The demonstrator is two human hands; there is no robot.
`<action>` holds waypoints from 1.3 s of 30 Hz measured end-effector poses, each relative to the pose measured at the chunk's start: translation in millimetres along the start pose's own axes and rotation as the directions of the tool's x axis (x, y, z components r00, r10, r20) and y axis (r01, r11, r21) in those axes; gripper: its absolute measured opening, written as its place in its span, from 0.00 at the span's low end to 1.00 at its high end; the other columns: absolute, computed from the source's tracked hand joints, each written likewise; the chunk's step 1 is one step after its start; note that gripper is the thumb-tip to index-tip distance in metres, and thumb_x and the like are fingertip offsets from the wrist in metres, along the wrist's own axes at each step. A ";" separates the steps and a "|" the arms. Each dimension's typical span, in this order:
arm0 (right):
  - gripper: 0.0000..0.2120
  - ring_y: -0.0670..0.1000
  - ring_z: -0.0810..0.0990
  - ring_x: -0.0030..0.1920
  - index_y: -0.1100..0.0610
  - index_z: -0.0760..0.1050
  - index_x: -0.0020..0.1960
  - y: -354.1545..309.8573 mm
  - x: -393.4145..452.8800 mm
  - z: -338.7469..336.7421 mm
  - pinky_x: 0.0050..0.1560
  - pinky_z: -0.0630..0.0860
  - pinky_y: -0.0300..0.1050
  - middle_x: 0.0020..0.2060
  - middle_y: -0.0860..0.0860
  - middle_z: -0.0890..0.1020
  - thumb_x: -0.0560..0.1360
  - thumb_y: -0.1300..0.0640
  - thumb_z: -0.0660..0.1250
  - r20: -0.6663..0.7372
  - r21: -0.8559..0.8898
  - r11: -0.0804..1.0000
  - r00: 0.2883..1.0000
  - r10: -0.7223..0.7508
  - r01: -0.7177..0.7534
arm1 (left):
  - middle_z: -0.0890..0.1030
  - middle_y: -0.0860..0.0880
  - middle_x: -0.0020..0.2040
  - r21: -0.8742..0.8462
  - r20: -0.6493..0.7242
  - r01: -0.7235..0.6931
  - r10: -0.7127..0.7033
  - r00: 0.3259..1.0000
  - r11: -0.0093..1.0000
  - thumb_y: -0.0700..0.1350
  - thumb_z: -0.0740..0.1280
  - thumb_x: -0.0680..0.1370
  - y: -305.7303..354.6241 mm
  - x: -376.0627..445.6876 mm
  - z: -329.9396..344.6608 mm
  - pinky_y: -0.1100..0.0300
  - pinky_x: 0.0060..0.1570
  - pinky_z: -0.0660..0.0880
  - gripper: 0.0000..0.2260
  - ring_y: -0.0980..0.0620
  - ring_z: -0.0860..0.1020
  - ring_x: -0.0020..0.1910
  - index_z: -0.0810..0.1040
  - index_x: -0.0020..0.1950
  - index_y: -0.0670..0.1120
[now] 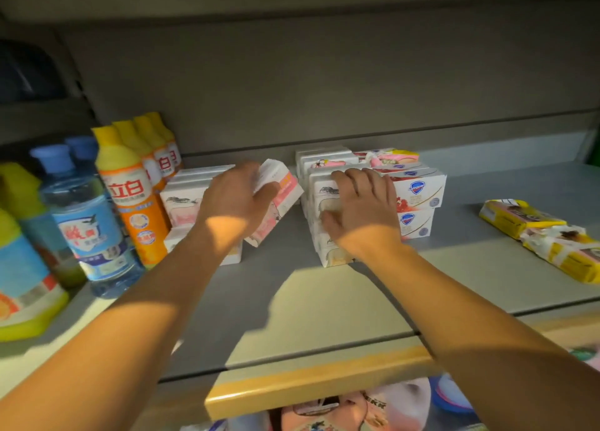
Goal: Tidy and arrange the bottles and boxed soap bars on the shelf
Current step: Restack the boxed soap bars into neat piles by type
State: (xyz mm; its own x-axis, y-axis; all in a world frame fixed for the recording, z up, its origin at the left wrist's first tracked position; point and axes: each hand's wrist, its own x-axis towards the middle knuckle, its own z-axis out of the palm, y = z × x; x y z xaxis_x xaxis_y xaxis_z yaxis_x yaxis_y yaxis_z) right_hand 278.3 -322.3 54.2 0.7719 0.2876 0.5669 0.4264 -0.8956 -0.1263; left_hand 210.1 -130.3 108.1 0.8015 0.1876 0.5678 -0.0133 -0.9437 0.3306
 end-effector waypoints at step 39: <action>0.34 0.50 0.81 0.58 0.51 0.70 0.69 -127.5 -46.3 33.2 0.51 0.78 0.42 0.59 0.48 0.82 0.65 0.64 0.74 0.313 0.950 0.097 0.897 -0.313 -0.298 | 0.85 0.43 0.44 -0.837 0.454 0.494 -0.205 0.867 0.236 0.49 0.69 0.74 -155.9 -104.2 -22.7 0.57 0.34 0.79 0.10 0.48 0.83 0.37 0.83 0.52 0.47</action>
State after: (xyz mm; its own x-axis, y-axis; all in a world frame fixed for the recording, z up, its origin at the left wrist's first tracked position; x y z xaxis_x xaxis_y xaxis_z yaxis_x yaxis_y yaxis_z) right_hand 203.8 -210.1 17.0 0.7061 0.6446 0.2930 0.2591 0.1499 -0.9542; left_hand 115.1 3.5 14.6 0.9691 0.2323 0.0826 -0.1079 0.0984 0.9893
